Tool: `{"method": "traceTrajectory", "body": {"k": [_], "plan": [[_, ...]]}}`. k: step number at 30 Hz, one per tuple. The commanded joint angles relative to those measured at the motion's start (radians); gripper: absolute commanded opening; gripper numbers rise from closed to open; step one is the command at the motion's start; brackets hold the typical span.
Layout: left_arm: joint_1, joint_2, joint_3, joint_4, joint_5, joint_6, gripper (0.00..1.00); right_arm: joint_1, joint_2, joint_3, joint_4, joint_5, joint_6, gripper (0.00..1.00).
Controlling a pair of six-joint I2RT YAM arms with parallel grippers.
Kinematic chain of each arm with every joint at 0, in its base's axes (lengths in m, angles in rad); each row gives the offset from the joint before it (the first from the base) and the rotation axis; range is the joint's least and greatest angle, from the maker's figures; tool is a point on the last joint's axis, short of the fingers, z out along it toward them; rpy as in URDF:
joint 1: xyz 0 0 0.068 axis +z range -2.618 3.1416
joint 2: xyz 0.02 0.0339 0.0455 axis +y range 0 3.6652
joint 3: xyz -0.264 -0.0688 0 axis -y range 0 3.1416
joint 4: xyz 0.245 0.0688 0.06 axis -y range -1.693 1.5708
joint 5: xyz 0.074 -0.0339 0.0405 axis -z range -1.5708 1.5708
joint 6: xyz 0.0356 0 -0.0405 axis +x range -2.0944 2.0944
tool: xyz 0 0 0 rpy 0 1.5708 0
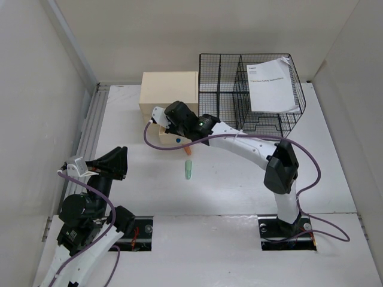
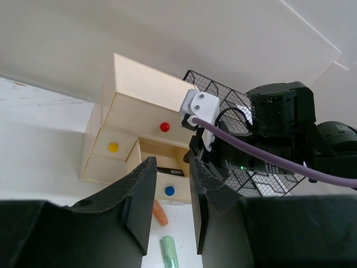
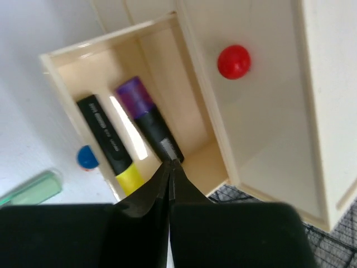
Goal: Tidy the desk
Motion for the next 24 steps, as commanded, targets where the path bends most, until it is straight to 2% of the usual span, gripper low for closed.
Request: {"method": "traceTrajectory", "body": {"k": [1, 2, 3, 7, 12, 16, 24], "plan": [[0.005, -0.033, 0.01, 0.042, -0.009, 0.003, 0.27, -0.022, -0.088, -0.001, 0.046, -0.13, 0.027, 0.0], [0.005, -0.033, 0.01, 0.042, -0.009, 0.003, 0.27, -0.033, -0.088, -0.001, 0.026, -0.188, 0.036, 0.0], [0.005, -0.033, 0.01, 0.042, -0.009, 0.003, 0.27, -0.042, -0.088, 0.014, -0.002, -0.312, 0.036, 0.0], [0.005, -0.033, 0.01, 0.042, -0.009, 0.003, 0.27, -0.092, -0.079, 0.028, -0.076, -0.556, 0.027, 0.0], [0.005, -0.033, 0.01, 0.042, -0.009, 0.003, 0.27, -0.129, -0.007, 0.091, -0.247, -0.758, -0.053, 0.0], [0.005, -0.033, 0.01, 0.042, -0.009, 0.003, 0.27, -0.129, 0.05, 0.119, -0.278, -0.775, -0.068, 0.0], [0.005, -0.033, 0.01, 0.042, -0.009, 0.003, 0.27, -0.129, 0.068, 0.117, -0.24, -0.697, -0.033, 0.0]]}}
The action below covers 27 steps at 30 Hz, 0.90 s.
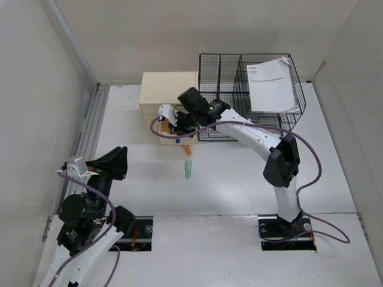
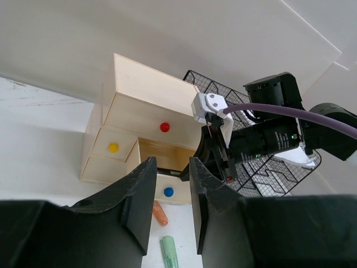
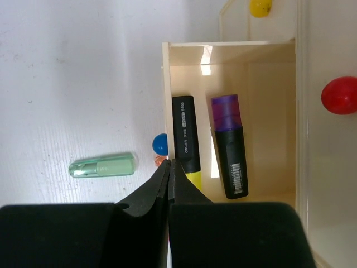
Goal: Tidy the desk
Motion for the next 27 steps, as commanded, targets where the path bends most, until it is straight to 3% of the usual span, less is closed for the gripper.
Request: {"method": "traceTrajectory", "body": {"k": [1, 9, 27], "plan": [[0.005, -0.033, 0.01, 0.042, -0.009, 0.003, 0.27, 0.011, 0.034, 0.015, -0.014, 0.0, 0.029, 0.0], [0.005, -0.033, 0.01, 0.042, -0.009, 0.003, 0.27, 0.011, -0.038, -0.02, 0.023, -0.083, 0.029, 0.0], [0.005, -0.024, 0.0, 0.042, -0.009, 0.003, 0.27, 0.011, -0.012, -0.002, -0.067, -0.297, -0.059, 0.0]]}}
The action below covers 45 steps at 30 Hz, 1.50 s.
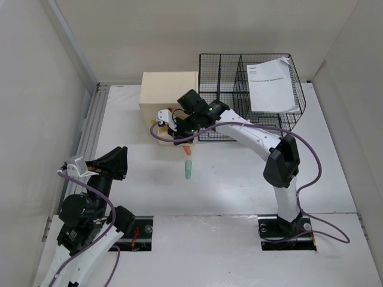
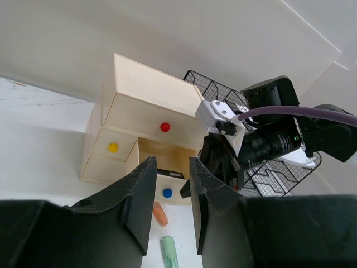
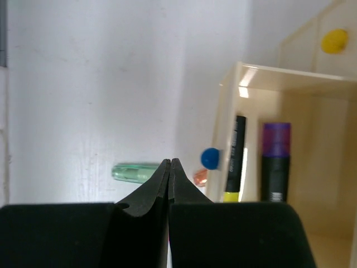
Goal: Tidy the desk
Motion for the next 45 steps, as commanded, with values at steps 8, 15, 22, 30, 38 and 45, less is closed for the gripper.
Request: {"method": "traceTrajectory", "body": {"k": [8, 15, 22, 30, 38, 45], "plan": [[0.005, -0.024, 0.0, 0.043, -0.009, 0.003, 0.27, 0.011, 0.002, -0.016, 0.045, 0.041, 0.067, 0.0], [0.005, -0.024, 0.0, 0.043, -0.009, 0.003, 0.27, 0.011, 0.036, -0.067, 0.222, 0.476, 0.19, 0.0], [0.005, -0.033, 0.0, 0.043, -0.009, 0.003, 0.27, 0.07, -0.007, -0.271, 0.564, 0.866, 0.183, 0.0], [0.005, -0.033, 0.0, 0.043, -0.009, 0.003, 0.27, 0.07, 0.025, -0.302, 0.762, 1.06, 0.132, 0.0], [0.005, -0.024, 0.0, 0.043, -0.009, 0.003, 0.27, 0.079, -0.039, -0.42, 0.954, 1.148, 0.066, 0.0], [0.005, -0.024, -0.018, 0.064, 0.039, -0.096, 0.27, 0.079, -0.194, -0.369, 0.467, 0.374, -0.073, 0.0]]}}
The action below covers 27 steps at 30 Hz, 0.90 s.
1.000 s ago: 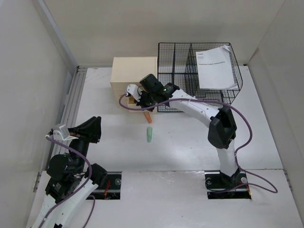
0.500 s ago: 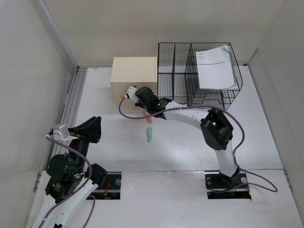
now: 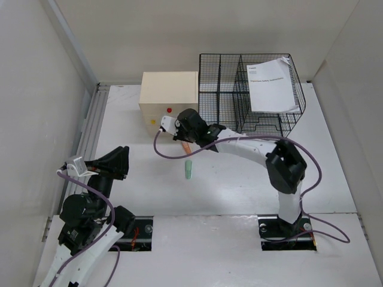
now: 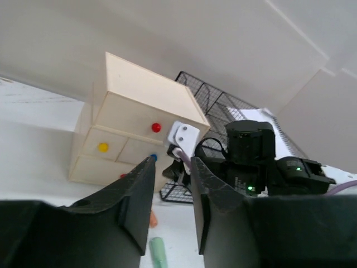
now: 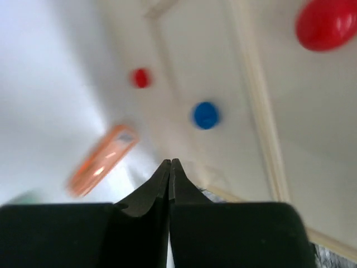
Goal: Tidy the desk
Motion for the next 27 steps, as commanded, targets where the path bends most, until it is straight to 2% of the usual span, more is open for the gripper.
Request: {"method": "traceTrajectory", "body": {"k": [1, 2, 4, 5, 6, 7, 8, 9, 10, 11, 12, 14, 17, 19, 20, 22, 23, 27], "plan": [[0.005, -0.023, -0.051, 0.075, 0.04, -0.095, 0.3, 0.003, -0.195, 0.071, -0.231, -0.471, -0.098, 0.07], [0.005, -0.005, -0.073, 0.117, 0.064, -0.172, 0.33, 0.003, -0.221, 0.082, -0.231, -0.504, -0.082, 0.38], [0.005, 0.023, -0.131, 0.179, 0.084, -0.272, 0.39, 0.003, -0.275, 0.082, -0.176, -0.447, -0.034, 0.72], [0.005, 0.038, -0.204, 0.266, 0.094, -0.323, 0.47, 0.003, -0.327, 0.082, -0.152, -0.408, -0.034, 0.81], [0.005, 0.073, -0.244, 0.314, 0.106, -0.434, 0.52, 0.003, -0.344, 0.082, -0.133, -0.29, -0.023, 0.91], [0.005, 0.093, -0.287, 0.37, 0.106, -0.484, 0.55, -0.006, -0.355, 0.105, -0.133, -0.25, -0.023, 0.91], [0.005, 0.141, -0.379, 0.5, 0.106, -0.53, 0.63, -0.016, -0.387, 0.117, -0.133, -0.207, -0.008, 0.91], [0.005, 0.171, -0.424, 0.571, 0.115, -0.576, 0.68, -0.03, -0.407, 0.118, -0.114, -0.193, 0.014, 0.9], [0.005, 0.208, -0.467, 0.654, 0.115, -0.634, 0.71, -0.065, -0.422, 0.118, -0.113, -0.203, 0.03, 0.67], [0.005, 0.25, -0.543, 0.746, 0.115, -0.644, 0.74, -0.085, -0.436, 0.118, -0.1, -0.214, 0.081, 0.33], [0.005, 0.3, -0.565, 0.906, 0.115, -0.653, 0.76, -0.104, -0.462, 0.104, -0.083, -0.214, 0.113, 0.01], [0.014, 0.499, -0.576, 1.021, 0.124, -0.653, 0.77, -0.165, -0.488, 0.076, -0.07, -0.27, 0.144, 0.0], [0.032, 0.789, -0.472, 1.107, 0.178, -0.588, 0.73, -0.239, -0.534, 0.039, -0.041, -0.399, 0.204, 0.0], [0.044, 0.909, -0.409, 1.18, 0.215, -0.578, 0.58, -0.26, -0.562, 0.021, -0.041, -0.439, 0.213, 0.02], [0.061, 1.004, -0.397, 1.207, 0.224, -0.578, 0.51, -0.271, -0.571, 0.007, -0.041, -0.468, 0.213, 0.06], [0.086, 1.082, -0.354, 1.242, 0.233, -0.578, 0.38, -0.28, -0.58, -0.007, -0.029, -0.481, 0.225, 0.06], [0.1, 1.15, -0.342, 1.257, 0.249, -0.587, 0.34, -0.28, -0.595, -0.016, -0.029, -0.494, 0.225, 0.06], [0.161, 1.273, -0.299, 1.288, 0.282, -0.627, 0.34, -0.314, -0.619, -0.025, -0.02, -0.516, 0.247, 0.03]]}}
